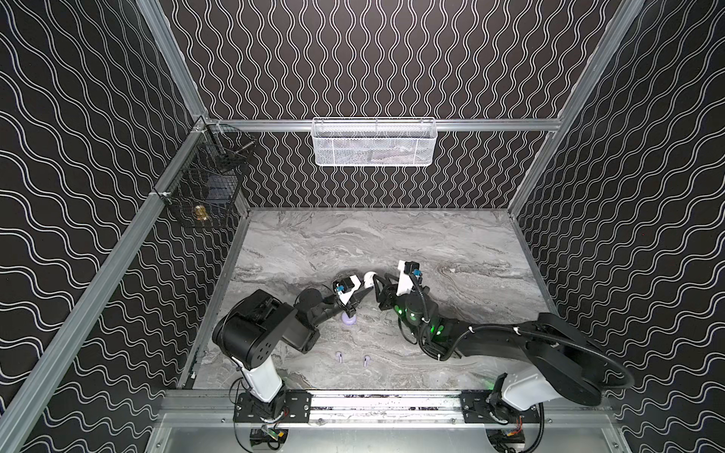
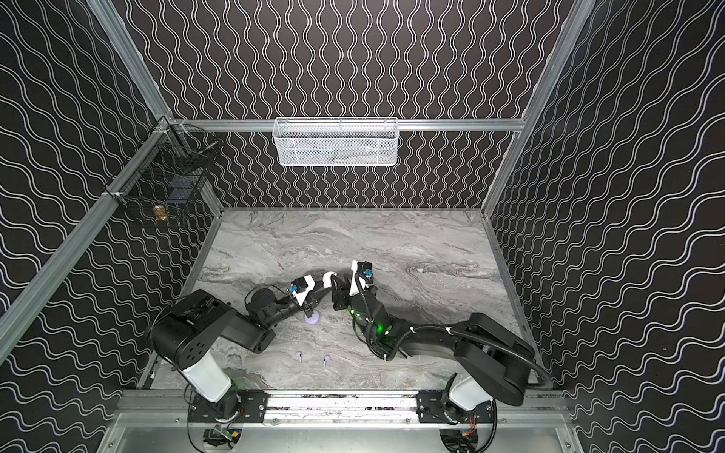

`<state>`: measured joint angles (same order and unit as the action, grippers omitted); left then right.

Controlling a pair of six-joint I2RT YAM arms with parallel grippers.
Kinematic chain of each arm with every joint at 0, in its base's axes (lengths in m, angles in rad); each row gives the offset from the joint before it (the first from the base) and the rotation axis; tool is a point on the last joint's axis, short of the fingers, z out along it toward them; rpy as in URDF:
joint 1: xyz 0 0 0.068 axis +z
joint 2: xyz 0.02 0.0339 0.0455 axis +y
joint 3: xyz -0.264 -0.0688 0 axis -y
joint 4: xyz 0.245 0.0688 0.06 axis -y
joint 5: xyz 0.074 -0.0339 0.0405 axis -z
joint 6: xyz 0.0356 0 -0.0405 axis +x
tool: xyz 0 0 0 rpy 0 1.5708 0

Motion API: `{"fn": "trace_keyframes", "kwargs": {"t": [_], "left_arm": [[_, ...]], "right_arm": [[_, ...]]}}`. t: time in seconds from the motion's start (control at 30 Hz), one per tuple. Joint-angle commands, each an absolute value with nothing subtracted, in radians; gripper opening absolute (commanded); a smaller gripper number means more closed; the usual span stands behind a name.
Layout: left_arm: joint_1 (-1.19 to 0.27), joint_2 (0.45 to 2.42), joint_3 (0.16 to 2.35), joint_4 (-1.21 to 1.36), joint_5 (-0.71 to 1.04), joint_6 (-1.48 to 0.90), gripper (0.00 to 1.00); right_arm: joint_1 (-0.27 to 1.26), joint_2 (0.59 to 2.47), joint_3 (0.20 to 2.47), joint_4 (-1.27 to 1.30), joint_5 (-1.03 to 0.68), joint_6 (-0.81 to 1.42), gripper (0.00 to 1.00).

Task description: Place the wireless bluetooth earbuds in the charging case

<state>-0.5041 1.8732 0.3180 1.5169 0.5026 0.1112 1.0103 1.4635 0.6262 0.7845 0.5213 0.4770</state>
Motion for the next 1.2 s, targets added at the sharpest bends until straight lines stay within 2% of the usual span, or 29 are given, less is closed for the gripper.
{"fn": "trace_keyframes", "kwargs": {"t": [0.0,0.23,0.43,0.53,0.83,1.17], "left_arm": [[-0.502,1.880,0.327,1.551,0.520,0.116,0.17],[-0.505,1.891,0.328,1.551,0.578,0.131,0.17],[-0.540,1.903,0.326,1.551,0.593,0.178,0.17],[-0.564,1.913,0.325,1.551,0.578,0.204,0.17],[-0.602,1.917,0.317,1.543,0.544,0.265,0.16],[-0.633,1.911,0.302,1.544,0.529,0.320,0.16]], "right_arm": [[1.004,1.399,0.658,0.595,0.609,0.495,0.48],[0.937,1.231,0.683,0.094,0.619,0.663,0.53],[0.930,1.199,0.714,-0.295,0.576,0.823,0.56],[0.930,1.198,0.695,-0.389,0.548,0.879,0.56],[0.905,1.223,0.640,-0.443,0.492,0.964,0.52],[0.792,1.303,0.625,-0.365,0.337,0.876,0.47]]}}
